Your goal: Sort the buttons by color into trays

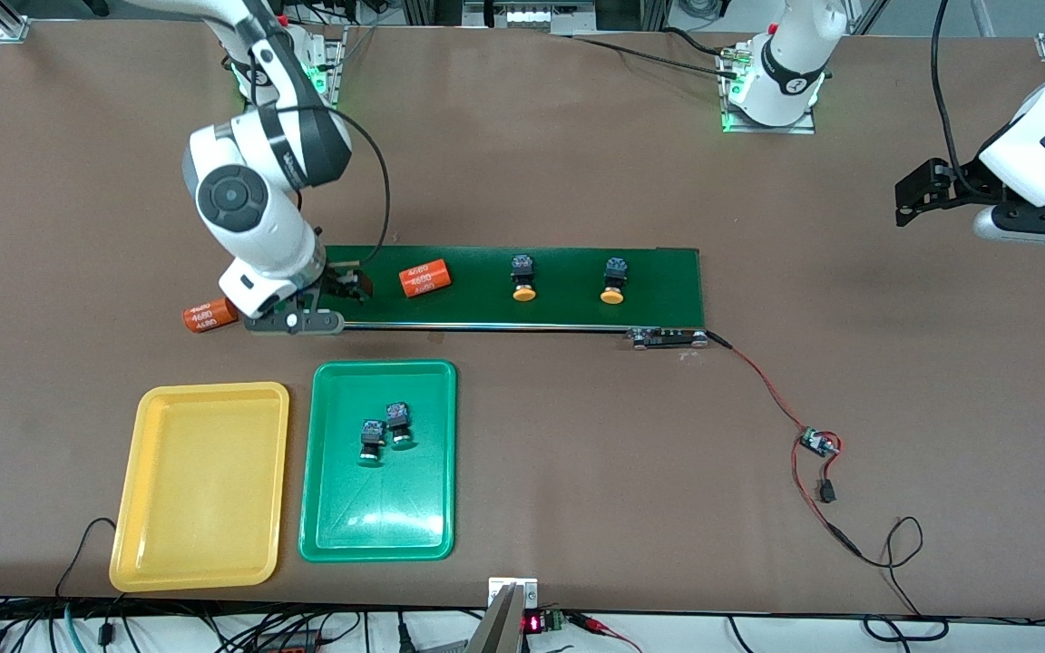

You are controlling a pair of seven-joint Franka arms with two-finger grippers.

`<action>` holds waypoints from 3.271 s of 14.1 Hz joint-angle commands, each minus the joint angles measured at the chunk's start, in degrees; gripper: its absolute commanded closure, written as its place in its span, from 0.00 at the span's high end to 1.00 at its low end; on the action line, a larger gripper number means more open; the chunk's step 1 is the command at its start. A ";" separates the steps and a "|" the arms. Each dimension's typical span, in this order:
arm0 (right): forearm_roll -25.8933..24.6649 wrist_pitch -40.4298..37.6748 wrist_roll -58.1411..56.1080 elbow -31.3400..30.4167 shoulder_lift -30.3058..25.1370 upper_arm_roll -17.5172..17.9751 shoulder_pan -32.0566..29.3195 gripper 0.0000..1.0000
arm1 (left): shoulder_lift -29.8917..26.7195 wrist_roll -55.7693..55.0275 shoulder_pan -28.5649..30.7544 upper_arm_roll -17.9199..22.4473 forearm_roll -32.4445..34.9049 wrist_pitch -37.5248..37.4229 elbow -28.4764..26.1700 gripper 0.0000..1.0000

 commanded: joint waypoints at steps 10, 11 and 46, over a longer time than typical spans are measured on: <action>0.80 12.16 14.04 -4.57 1.64 0.13 11.58 1.00 | -0.85 0.67 -0.61 0.23 -0.21 -0.57 0.37 1.00; 1.06 12.16 14.12 -4.22 1.64 0.21 12.02 1.00 | -0.93 0.67 -0.61 0.23 -0.21 -0.74 0.38 1.00; 2.21 20.16 21.51 -0.79 11.57 0.13 16.59 0.86 | -0.94 0.76 -0.61 0.23 -0.21 -1.53 0.55 1.00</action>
